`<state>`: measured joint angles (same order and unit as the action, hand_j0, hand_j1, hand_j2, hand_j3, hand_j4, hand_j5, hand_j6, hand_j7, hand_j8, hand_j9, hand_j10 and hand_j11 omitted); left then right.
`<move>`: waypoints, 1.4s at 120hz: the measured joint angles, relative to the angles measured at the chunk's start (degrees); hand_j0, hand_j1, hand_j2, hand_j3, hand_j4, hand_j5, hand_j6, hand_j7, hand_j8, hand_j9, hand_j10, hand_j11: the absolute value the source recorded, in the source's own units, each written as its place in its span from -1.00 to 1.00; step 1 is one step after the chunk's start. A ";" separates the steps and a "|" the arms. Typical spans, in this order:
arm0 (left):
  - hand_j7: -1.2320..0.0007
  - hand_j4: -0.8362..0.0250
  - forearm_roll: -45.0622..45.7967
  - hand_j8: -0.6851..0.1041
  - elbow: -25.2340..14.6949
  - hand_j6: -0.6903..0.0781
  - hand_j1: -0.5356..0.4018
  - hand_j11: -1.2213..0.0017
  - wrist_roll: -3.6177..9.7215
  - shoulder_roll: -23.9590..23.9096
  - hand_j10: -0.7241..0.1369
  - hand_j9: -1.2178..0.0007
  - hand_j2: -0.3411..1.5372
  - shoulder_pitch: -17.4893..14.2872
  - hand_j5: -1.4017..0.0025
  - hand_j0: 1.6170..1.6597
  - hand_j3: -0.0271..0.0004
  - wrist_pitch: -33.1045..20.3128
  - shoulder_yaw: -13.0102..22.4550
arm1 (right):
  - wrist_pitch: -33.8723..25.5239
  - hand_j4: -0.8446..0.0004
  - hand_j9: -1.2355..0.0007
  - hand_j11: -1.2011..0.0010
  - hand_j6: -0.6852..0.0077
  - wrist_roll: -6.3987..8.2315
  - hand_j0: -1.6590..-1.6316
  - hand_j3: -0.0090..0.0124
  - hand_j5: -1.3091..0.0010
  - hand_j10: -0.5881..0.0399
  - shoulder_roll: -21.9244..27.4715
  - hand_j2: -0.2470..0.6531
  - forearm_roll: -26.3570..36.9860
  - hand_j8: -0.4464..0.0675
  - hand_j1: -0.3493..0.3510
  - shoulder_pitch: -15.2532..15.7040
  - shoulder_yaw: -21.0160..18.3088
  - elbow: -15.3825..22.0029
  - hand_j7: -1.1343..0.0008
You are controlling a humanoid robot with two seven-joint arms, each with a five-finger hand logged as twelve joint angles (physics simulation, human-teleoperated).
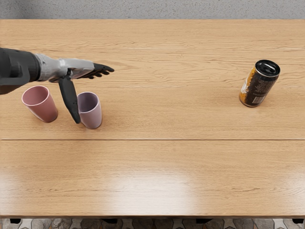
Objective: Pick up cup and place in cup with left hand
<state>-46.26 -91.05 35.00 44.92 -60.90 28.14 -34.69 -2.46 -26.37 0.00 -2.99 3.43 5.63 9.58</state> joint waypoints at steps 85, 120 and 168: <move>0.87 0.80 -18.40 0.58 1.67 0.63 0.74 0.87 0.00 -5.46 0.54 0.87 -0.62 8.56 0.89 0.92 0.97 -11.81 0.15 | 0.08 1.00 1.00 1.00 0.98 0.09 -0.93 -0.16 1.00 0.87 0.00 -0.45 0.00 0.74 -1.00 0.00 -0.03 -0.02 1.00; 0.77 0.68 -19.07 0.45 2.78 0.50 0.61 0.77 0.00 -6.25 0.42 0.77 -0.61 9.84 0.80 0.92 0.97 -14.43 0.43 | 0.09 1.00 1.00 1.00 0.98 0.09 -0.93 -0.16 1.00 0.87 0.00 -0.45 0.00 0.74 -1.00 0.00 0.00 -0.04 1.00; 0.56 0.45 -19.11 0.19 2.85 0.24 0.35 0.55 0.00 -7.47 0.19 0.55 -0.59 11.46 0.61 0.92 0.97 -15.58 1.00 | 0.09 1.00 1.00 1.00 0.98 0.09 -0.93 -0.16 1.00 0.87 0.00 -0.45 0.00 0.74 -1.00 -0.01 -0.02 -0.09 1.00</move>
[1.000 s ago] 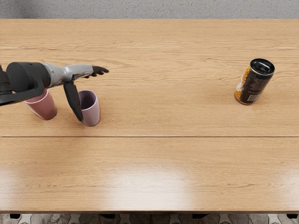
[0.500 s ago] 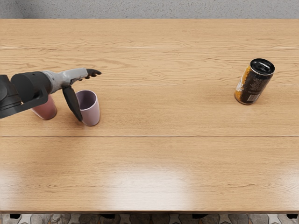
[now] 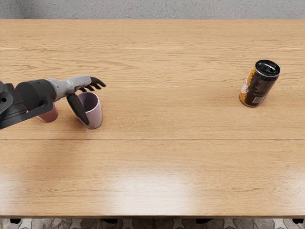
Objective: Pick up cup and place in cup with left hand
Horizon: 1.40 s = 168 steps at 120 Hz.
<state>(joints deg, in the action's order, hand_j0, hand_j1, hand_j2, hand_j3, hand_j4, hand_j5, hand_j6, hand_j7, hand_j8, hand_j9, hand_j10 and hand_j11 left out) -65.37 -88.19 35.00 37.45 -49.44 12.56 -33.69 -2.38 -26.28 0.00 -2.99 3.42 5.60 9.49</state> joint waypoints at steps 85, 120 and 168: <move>0.27 0.13 -0.05 -0.12 1.17 -0.09 -0.01 0.26 0.00 -0.54 -0.12 0.26 -0.54 0.75 0.36 0.91 0.97 -0.87 0.30 | -0.31 1.00 1.00 1.00 0.98 0.00 -0.93 -0.16 1.00 0.87 0.00 -0.45 0.00 0.74 -1.00 0.00 0.02 0.00 1.00; 0.12 -0.02 0.44 -0.09 1.14 -0.08 0.00 0.10 0.00 0.08 -0.25 0.10 -0.57 -0.05 0.22 0.82 0.97 -0.66 -0.01 | -0.35 1.00 1.00 1.00 0.98 0.00 -0.93 -0.16 1.00 0.87 0.00 -0.45 0.02 0.74 -1.00 0.00 0.02 0.00 1.00; 0.05 -0.06 5.70 -0.04 0.90 -0.05 -0.01 0.05 0.01 5.30 -0.24 0.05 -0.57 -7.50 0.17 0.79 0.97 0.72 -0.50 | -0.35 1.00 1.00 1.00 0.98 0.00 -0.93 -0.16 1.00 0.87 0.00 -0.45 0.08 0.74 -1.00 0.00 -0.06 0.00 1.00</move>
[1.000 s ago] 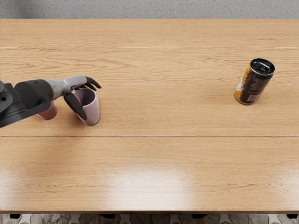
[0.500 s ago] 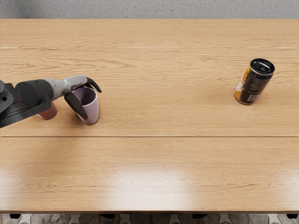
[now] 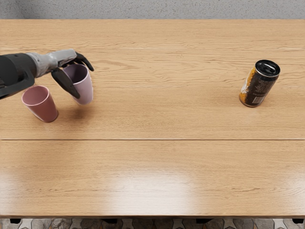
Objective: Pick up cup and place in cup with left hand
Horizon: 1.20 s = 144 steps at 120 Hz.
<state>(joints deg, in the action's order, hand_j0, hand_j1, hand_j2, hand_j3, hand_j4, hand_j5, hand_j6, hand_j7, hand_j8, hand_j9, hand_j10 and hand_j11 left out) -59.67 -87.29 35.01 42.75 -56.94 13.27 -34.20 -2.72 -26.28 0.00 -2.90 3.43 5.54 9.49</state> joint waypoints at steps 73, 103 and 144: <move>0.02 -0.05 10.02 -0.03 -3.54 -0.07 -0.02 0.03 0.01 14.72 -0.28 0.01 -0.56 -7.65 0.15 0.78 0.97 3.86 0.42 | 0.35 1.00 1.00 1.00 0.98 0.00 -0.93 -0.16 1.00 0.87 0.00 -0.45 0.74 0.74 -1.00 -0.09 0.00 0.05 1.00; 0.02 -0.03 11.48 0.02 -4.89 0.01 -0.09 0.02 0.00 18.39 -0.23 0.01 -0.51 -7.64 0.13 0.77 0.97 4.88 0.37 | 0.35 1.00 1.00 1.00 0.98 0.00 -0.93 -0.16 1.00 0.87 0.00 -0.45 0.77 0.74 -1.00 -0.09 0.00 0.08 1.00; 0.02 -0.03 12.05 0.11 -5.42 0.14 -0.17 0.00 0.00 20.29 -0.14 -0.01 -0.44 -7.06 0.13 0.71 0.97 5.20 0.37 | 0.35 1.00 1.00 1.00 0.98 0.00 -0.93 -0.16 1.00 0.87 0.00 -0.45 0.79 0.74 -1.00 -0.14 0.00 0.09 1.00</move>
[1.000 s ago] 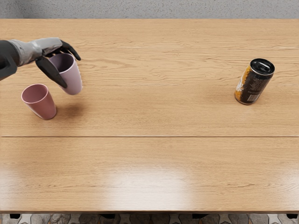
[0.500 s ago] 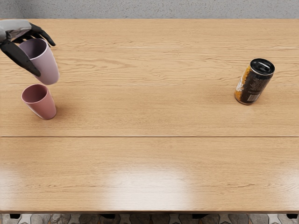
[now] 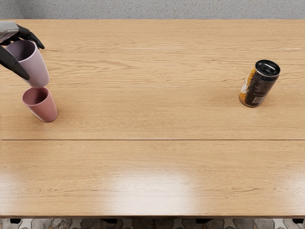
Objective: Pick up cup and place in cup with left hand
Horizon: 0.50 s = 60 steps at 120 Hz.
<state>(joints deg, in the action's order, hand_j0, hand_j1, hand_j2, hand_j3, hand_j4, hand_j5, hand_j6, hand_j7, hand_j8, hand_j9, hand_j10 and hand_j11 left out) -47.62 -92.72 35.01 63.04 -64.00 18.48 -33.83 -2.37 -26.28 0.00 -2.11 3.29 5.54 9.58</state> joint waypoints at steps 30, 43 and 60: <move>0.02 -0.04 -0.02 0.09 -0.35 0.12 -0.16 0.00 0.00 0.86 -0.15 0.00 -0.44 0.50 0.13 0.71 0.97 0.03 0.14 | 0.00 1.00 1.00 1.00 0.98 0.00 -0.93 -0.16 1.00 0.87 0.00 -0.45 0.08 0.74 -1.00 -0.02 0.00 0.00 1.00; 0.02 -0.04 -0.02 0.06 -0.42 0.10 -0.13 0.01 0.00 0.86 -0.18 0.00 -0.47 0.91 0.13 0.72 0.97 0.01 0.21 | 0.00 1.00 1.00 1.00 0.98 0.00 -0.93 -0.16 1.00 0.87 0.00 -0.45 0.10 0.74 -1.00 -0.03 0.00 0.00 1.00; 0.01 -0.06 -0.02 0.06 -0.40 0.08 -0.14 0.00 0.00 0.73 -0.19 -0.01 -0.46 1.97 0.12 0.73 0.97 -0.05 0.25 | 0.00 1.00 1.00 1.00 0.98 0.00 -0.93 -0.16 1.00 0.87 0.00 -0.45 0.14 0.74 -1.00 -0.04 0.00 0.00 1.00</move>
<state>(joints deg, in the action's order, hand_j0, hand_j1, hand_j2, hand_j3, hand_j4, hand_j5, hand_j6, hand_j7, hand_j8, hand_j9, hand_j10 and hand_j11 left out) -47.64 -93.12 35.01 63.77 -62.03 18.43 -33.58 -2.37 -26.28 0.00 -1.97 3.25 5.54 9.58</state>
